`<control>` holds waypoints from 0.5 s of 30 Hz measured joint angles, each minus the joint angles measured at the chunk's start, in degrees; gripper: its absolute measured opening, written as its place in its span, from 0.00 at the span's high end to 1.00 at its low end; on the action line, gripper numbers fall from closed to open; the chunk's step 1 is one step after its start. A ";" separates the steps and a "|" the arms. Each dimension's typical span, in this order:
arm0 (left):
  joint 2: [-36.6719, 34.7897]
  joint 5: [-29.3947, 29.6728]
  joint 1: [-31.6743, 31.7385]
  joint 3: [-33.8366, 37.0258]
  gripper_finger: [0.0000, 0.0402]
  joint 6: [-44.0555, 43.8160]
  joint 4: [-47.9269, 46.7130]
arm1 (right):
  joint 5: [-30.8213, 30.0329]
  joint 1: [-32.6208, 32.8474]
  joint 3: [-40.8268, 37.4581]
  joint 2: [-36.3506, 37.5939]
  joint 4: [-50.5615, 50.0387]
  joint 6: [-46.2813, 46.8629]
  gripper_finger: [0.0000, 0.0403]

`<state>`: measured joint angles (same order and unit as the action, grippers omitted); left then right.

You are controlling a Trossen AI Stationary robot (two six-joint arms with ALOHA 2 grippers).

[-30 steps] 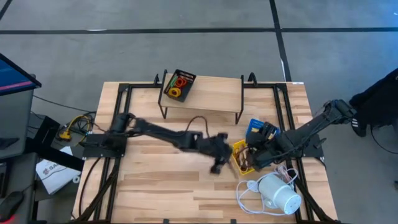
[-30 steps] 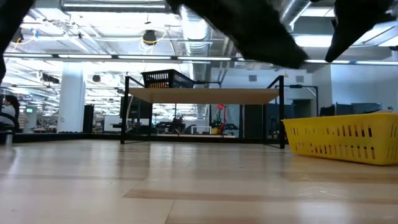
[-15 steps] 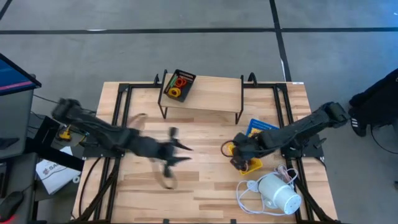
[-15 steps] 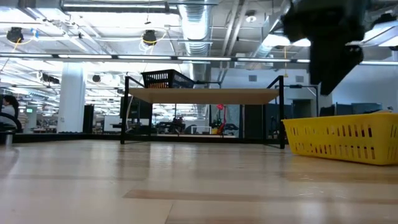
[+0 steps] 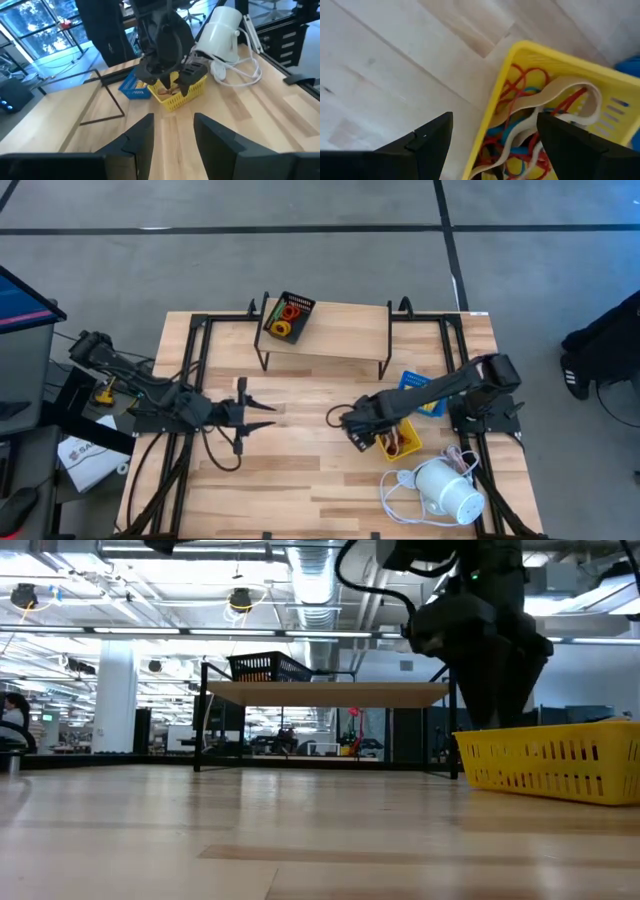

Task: Pick & Place Office Desk Supplies
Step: Put the yellow bin on the shelf

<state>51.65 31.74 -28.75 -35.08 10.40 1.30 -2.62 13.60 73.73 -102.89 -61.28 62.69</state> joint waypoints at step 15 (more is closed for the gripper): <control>1.43 -0.02 -0.87 1.17 0.67 -0.51 2.35 | 2.40 -0.74 3.56 -6.87 -3.24 -3.08 0.56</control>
<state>53.08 31.72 -29.61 -33.91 9.90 3.64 -0.22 12.87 77.29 -109.76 -64.53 59.61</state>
